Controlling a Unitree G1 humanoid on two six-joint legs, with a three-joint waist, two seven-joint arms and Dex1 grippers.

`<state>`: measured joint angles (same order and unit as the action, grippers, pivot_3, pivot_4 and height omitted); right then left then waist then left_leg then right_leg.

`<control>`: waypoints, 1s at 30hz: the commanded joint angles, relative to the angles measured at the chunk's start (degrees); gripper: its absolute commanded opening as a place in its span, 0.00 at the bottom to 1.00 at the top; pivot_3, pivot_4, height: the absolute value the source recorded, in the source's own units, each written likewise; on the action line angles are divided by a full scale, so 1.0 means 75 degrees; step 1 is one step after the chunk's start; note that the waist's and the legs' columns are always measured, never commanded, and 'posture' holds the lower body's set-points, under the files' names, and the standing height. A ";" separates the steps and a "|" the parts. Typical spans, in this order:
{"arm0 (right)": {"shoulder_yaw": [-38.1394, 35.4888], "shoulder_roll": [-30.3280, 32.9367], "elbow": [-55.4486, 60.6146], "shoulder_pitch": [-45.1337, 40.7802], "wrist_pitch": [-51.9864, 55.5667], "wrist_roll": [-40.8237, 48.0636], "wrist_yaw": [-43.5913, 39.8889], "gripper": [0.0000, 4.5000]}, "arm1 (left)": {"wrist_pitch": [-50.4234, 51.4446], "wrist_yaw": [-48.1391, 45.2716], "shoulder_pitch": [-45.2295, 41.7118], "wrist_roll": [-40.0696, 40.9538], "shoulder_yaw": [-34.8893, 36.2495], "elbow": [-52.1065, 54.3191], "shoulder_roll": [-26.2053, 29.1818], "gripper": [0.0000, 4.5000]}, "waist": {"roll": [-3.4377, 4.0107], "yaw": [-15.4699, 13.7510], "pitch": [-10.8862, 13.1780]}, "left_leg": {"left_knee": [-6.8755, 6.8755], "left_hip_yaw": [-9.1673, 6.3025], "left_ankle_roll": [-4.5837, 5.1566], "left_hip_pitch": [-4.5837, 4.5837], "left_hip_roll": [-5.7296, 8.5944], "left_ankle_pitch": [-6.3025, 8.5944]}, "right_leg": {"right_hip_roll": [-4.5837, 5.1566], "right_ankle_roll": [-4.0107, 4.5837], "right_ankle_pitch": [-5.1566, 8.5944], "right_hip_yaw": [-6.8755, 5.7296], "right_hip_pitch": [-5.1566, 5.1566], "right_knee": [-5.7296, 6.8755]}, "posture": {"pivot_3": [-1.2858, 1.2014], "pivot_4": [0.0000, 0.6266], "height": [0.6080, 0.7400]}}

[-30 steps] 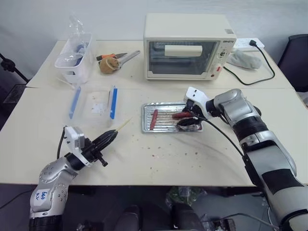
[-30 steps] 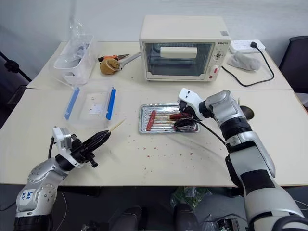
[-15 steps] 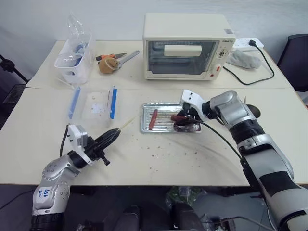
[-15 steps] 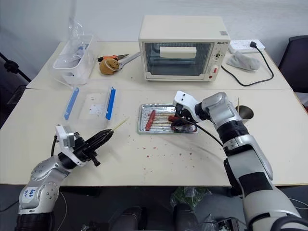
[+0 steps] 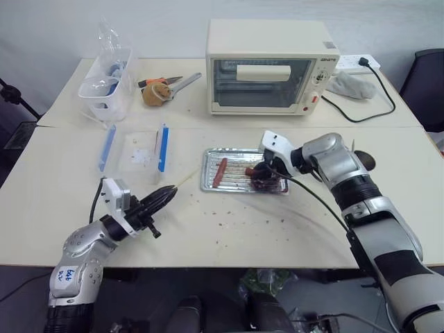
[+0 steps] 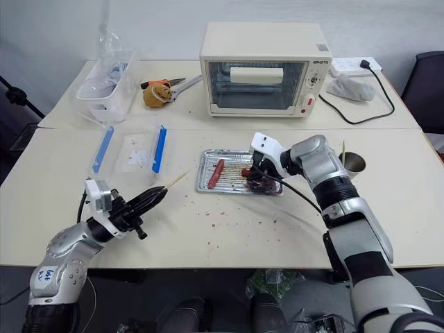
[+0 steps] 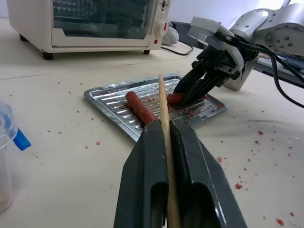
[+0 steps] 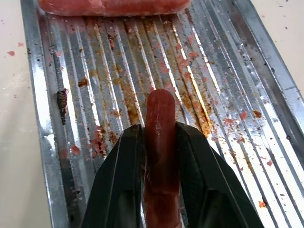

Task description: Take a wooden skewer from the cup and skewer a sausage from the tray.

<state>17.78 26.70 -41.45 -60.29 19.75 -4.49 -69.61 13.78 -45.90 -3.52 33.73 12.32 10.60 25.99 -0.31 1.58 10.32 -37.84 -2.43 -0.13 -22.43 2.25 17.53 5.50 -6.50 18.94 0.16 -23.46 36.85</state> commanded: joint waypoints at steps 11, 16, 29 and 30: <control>-0.0361 0.0643 0.2134 0.0452 -0.0078 0.0841 -0.1218 0.06 | -0.0315 -0.0801 -0.0339 -0.0560 -0.0501 0.0028 0.0606 0.00 | 0.0000 -0.0004 0.0000 | 0.0000 0.0002 0.0000 -0.0001 0.0002 0.0000 | 0.0001 0.0000 0.0000 -0.0001 -0.0001 0.0000 | 0.52 0.24 1.00; -0.0370 0.1147 0.4007 0.1071 0.0127 0.1795 -0.2347 0.06 | -0.0481 -0.1468 -0.0556 -0.0715 -0.0836 -0.0096 0.0951 0.00 | 0.0000 -0.0016 0.0000 | 0.0001 -0.0002 0.0001 -0.0003 0.0001 0.0001 | 0.0001 0.0000 0.0000 0.0000 0.0003 -0.0010 | 0.52 0.24 1.00; -0.0175 0.1379 0.5563 0.1589 0.1060 0.2264 -0.2000 0.06 | -0.0222 -0.2091 -0.1212 -0.0628 -0.1324 -0.0234 0.0933 0.00 | 0.0000 -0.0020 0.0000 | 0.0000 -0.0006 0.0001 -0.0003 0.0000 0.0001 | 0.0003 0.0000 0.0000 0.0019 0.0001 -0.0010 | 0.52 0.24 1.00; -0.0168 0.1381 0.5571 0.1590 0.1072 0.2265 -0.1977 0.06 | -0.0213 -0.2090 -0.1243 -0.0629 -0.1340 -0.0248 0.0921 0.00 | -0.0001 -0.0020 0.0000 | -0.0001 -0.0006 0.0001 -0.0003 0.0000 0.0001 | 0.0004 0.0000 0.0000 0.0019 0.0001 -0.0010 | 0.52 0.24 1.00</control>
<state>17.10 36.14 -1.99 -48.23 27.65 11.84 -84.64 12.35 -61.21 -12.18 28.66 2.12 8.15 32.68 -0.32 1.43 10.32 -37.86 -2.48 -0.13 -22.46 2.25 17.54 5.53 -6.50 18.94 0.31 -23.45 36.78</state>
